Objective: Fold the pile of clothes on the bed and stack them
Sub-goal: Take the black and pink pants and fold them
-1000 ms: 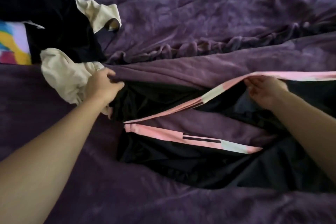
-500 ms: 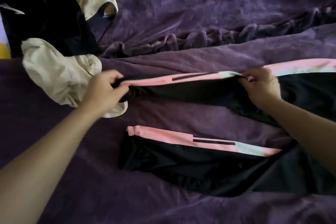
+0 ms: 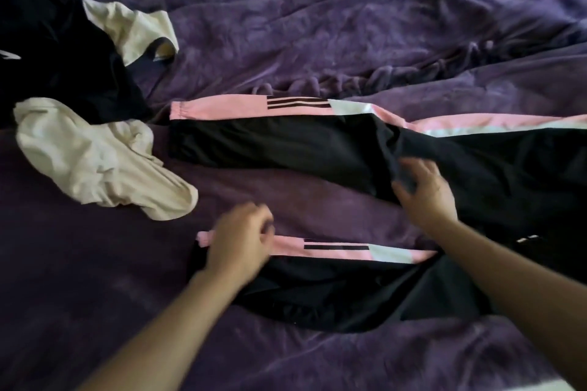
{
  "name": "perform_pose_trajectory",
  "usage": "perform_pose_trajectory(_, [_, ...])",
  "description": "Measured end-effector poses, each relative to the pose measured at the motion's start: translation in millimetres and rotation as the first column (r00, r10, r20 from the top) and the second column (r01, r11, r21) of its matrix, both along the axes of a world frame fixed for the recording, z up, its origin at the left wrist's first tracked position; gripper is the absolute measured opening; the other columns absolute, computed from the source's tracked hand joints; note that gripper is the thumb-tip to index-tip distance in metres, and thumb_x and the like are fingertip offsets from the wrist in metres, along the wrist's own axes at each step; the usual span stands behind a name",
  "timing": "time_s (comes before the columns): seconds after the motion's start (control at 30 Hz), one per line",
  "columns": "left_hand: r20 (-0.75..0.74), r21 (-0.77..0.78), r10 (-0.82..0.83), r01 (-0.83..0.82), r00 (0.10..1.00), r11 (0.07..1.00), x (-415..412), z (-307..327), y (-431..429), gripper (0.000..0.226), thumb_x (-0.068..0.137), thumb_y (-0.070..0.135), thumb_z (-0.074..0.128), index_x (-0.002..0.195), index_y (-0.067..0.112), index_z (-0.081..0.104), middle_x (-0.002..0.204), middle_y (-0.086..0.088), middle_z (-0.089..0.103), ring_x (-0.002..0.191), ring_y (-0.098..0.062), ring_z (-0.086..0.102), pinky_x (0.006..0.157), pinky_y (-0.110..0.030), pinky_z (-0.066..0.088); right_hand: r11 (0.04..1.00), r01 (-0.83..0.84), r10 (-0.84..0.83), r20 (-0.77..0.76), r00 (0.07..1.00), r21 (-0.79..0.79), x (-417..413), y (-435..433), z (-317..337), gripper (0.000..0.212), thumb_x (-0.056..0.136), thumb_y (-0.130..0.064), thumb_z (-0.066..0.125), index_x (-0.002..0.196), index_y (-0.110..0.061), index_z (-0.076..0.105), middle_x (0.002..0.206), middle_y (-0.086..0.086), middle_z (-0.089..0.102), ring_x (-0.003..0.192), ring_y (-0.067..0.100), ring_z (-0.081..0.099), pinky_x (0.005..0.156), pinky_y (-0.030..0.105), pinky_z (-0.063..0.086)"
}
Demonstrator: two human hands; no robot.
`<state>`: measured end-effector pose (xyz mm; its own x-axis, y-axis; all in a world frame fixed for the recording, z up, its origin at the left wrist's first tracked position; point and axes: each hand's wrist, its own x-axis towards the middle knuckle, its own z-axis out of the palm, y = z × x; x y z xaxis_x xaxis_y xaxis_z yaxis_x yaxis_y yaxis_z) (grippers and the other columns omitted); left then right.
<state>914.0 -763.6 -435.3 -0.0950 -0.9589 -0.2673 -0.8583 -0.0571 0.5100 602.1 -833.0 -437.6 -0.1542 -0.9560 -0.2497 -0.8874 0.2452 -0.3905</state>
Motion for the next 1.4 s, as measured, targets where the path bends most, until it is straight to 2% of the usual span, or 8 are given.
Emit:
perform_pose_trajectory(0.13, [0.095, 0.248, -0.408, 0.376, 0.908, 0.893, -82, -21, 73, 0.051, 0.079, 0.048, 0.06, 0.124, 0.026, 0.051, 0.127, -0.002, 0.048, 0.12, -0.025, 0.043, 0.1, -0.039, 0.035, 0.985, 0.146, -0.129, -0.171, 0.977, 0.091, -83, 76, -1, 0.045, 0.082, -0.01, 0.063, 0.127, -0.014, 0.058, 0.13, 0.011, 0.053, 0.119, 0.033, 0.049, 0.091, 0.043, 0.047])
perform_pose_trajectory(0.33, [0.165, 0.304, -0.572, 0.51, 0.804, 0.805, -173, -33, 118, 0.075, 0.086, 0.035, 0.057, 0.149, 0.025, 0.018, 0.153, -0.01, 0.022, 0.142, -0.029, 0.02, 0.114, -0.047, 0.016, 0.894, 0.295, -0.139, -0.417, 0.898, 0.338, -205, 141, 4, 0.073, 0.077, -0.007, 0.063, 0.145, -0.02, 0.038, 0.153, 0.007, 0.031, 0.138, 0.031, 0.029, 0.1, 0.05, 0.038])
perform_pose_trajectory(0.57, [0.119, 0.282, -0.131, 0.093, 0.984, 0.955, -209, -17, 72, 0.012, 0.085, 0.018, 0.054, 0.093, 0.014, 0.061, 0.098, -0.01, 0.067, 0.099, -0.033, 0.06, 0.083, -0.041, 0.045, 0.858, 0.174, 0.021, -0.372, 0.928, 0.483, -268, 163, -14, 0.092, 0.077, -0.025, 0.071, 0.152, -0.024, 0.017, 0.159, 0.007, 0.014, 0.145, 0.028, 0.017, 0.106, 0.049, 0.036])
perform_pose_trajectory(0.73, [-0.079, 0.641, 0.05, 0.012, 0.996, 0.768, -189, 16, 62, 0.019, 0.085, 0.021, 0.062, 0.07, 0.01, 0.06, 0.059, 0.006, 0.059, 0.066, -0.016, 0.056, 0.063, -0.033, 0.042, 0.916, -0.003, 0.115, -0.256, 0.96, 0.402, -262, 168, -8, 0.08, 0.081, -0.025, 0.063, 0.151, -0.021, 0.024, 0.158, 0.009, 0.019, 0.143, 0.029, 0.022, 0.103, 0.045, 0.038])
perform_pose_trajectory(0.93, [0.066, 0.841, 0.038, -0.076, 0.997, 0.536, -132, 46, 78, 0.055, 0.059, 0.059, 0.082, 0.098, 0.026, 0.063, 0.106, 0.012, 0.061, 0.106, -0.003, 0.054, 0.09, -0.021, 0.039, 0.946, -0.268, 0.294, -0.132, 0.947, 0.183, -225, 176, 7, 0.069, 0.074, -0.02, 0.069, 0.14, -0.017, 0.048, 0.151, 0.013, 0.037, 0.14, 0.033, 0.032, 0.1, 0.047, 0.04])
perform_pose_trajectory(1.13, [0.138, 0.889, -0.234, -0.016, 0.962, 0.458, -100, 66, 83, 0.068, 0.047, 0.045, 0.087, 0.097, 0.01, 0.059, 0.086, 0.008, 0.069, 0.079, -0.008, 0.065, 0.07, -0.02, 0.051, 0.76, -0.643, 0.648, -0.028, 0.761, 0.093, -123, 194, -5, 0.078, 0.06, -0.038, 0.076, 0.134, -0.025, 0.054, 0.148, 0.008, 0.043, 0.138, 0.029, 0.039, 0.1, 0.047, 0.04])
perform_pose_trajectory(1.27, [0.239, 0.873, -0.344, -0.046, 0.908, 0.485, -59, 95, 75, 0.051, 0.046, 0.043, 0.078, 0.083, 0.015, 0.058, 0.072, 0.005, 0.063, 0.061, -0.011, 0.057, 0.047, -0.021, 0.037, 0.804, -0.55, 0.578, -0.079, 0.812, 0.225, -97, 173, -24, 0.048, 0.083, -0.033, 0.061, 0.131, -0.03, 0.056, 0.154, -0.005, 0.034, 0.145, 0.018, 0.024, 0.107, 0.04, 0.026])
perform_pose_trajectory(1.4, [0.2, 0.776, -0.033, -0.138, 0.979, 0.615, 8, 110, 65, 0.027, 0.046, 0.036, 0.075, 0.057, 0.015, 0.061, 0.053, 0.008, 0.055, 0.05, -0.011, 0.047, 0.047, -0.023, 0.03, 0.813, -0.469, 0.542, -0.156, 0.826, 0.345, -103, 154, -31, 0.054, 0.084, -0.029, 0.057, 0.137, -0.033, 0.049, 0.154, -0.012, 0.033, 0.144, 0.012, 0.023, 0.106, 0.036, 0.027])
